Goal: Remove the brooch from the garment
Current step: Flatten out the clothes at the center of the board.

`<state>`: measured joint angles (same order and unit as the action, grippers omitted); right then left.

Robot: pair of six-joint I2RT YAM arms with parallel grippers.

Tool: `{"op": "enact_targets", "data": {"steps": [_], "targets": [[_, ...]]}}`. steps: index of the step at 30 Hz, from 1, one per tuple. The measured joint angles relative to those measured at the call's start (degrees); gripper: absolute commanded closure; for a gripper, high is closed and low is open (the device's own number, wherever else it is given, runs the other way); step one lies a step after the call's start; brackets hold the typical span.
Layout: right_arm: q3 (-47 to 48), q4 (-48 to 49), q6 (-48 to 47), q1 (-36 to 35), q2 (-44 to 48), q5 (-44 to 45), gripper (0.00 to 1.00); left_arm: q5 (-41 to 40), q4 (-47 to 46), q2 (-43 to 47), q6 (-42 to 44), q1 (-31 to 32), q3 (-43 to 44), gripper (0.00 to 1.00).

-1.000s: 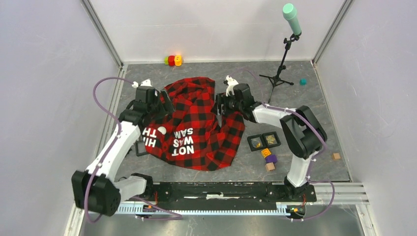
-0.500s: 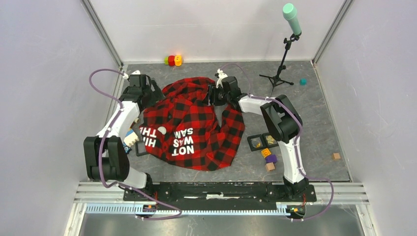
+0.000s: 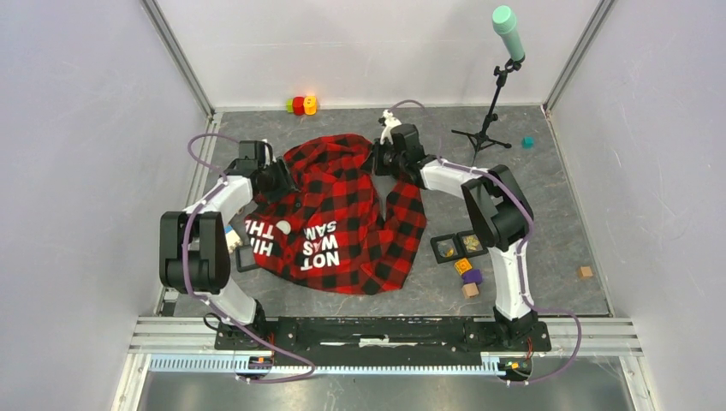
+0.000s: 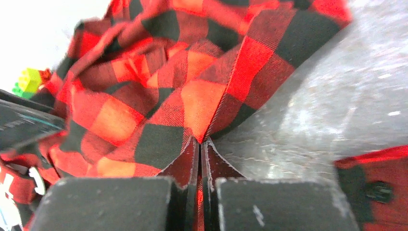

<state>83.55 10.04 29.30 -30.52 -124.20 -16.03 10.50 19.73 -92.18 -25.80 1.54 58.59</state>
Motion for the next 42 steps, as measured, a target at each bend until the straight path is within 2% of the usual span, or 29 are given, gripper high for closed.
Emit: {"op": "enact_targets", "data": {"steps": [1,3,9,14,16,17,19,20,21,22,24,26,29,33,36,39,42], "targets": [[0.0,-0.2,0.0,0.7,0.9,-0.1,1.00,1.6,-0.7,-0.9,0.1,0.1,0.0,0.80],[0.0,-0.3,-0.1,2.8,2.8,-0.4,1.00,4.5,-2.1,-2.5,0.3,0.4,-0.3,0.97],[2.6,-2.4,-1.1,9.9,6.1,-1.1,1.00,9.2,-7.0,-2.9,-0.8,3.0,-0.5,0.98],[8.6,-6.2,-2.5,14.3,6.1,-1.6,1.00,8.8,-9.7,-2.8,-2.1,9.8,6.0,0.98],[10.4,-6.9,-3.2,15.4,6.2,-1.6,0.90,8.5,-11.3,-2.8,-2.2,12.2,9.6,0.98],[11.1,-7.3,-3.6,15.9,6.4,-1.6,0.81,8.5,-11.9,-2.8,-2.2,13.1,11.5,0.98],[11.3,-8.9,-5.0,16.7,7.5,-1.2,0.73,8.3,-13.0,-2.8,-2.2,14.4,15.0,0.98],[11.1,-9.7,-5.4,16.7,8.1,-0.7,0.66,8.1,-13.3,-2.8,-2.2,14.8,16.7,0.98],[10.4,-10.2,-6.3,16.6,9.2,-0.1,0.54,8.0,-14.0,-2.8,-2.2,15.1,18.3,0.98],[9.3,-10.5,-6.8,16.3,10.4,0.4,0.44,8.1,-14.3,-2.9,-2.2,15.2,19.8,0.90],[4.3,-11.0,-7.8,15.5,15.0,1.5,0.39,8.2,-14.4,-4.4,-2.1,15.2,23.7,0.50],[0.6,-11.3,-8.4,14.7,18.5,1.8,0.36,8.6,-13.3,-7.8,-1.5,15.1,29.3,0.33],[-4.0,-11.3,-9.2,13.3,23.0,2.5,0.33,7.8,-10.6,-13.0,-0.6,14.9,35.3,0.17],[-11.2,-11.1,-10.3,11.2,28.2,4.0,0.32,1.0,-4.3,-11.8,1.2,15.3,31.7,0.12],[-16.3,-10.6,-10.8,9.3,31.6,4.9,0.32,-8.1,1.5,-8.7,3.0,16.7,28.5,0.12],[-21.5,-8.9,-11.2,6.4,34.5,5.9,0.32,-17.4,5.3,-2.3,4.4,20.1,23.8,0.16],[-25.2,-6.7,-11.6,2.9,35.9,5.6,0.33,-20.9,5.7,5.8,4.6,23.4,17.8,0.18]]}}
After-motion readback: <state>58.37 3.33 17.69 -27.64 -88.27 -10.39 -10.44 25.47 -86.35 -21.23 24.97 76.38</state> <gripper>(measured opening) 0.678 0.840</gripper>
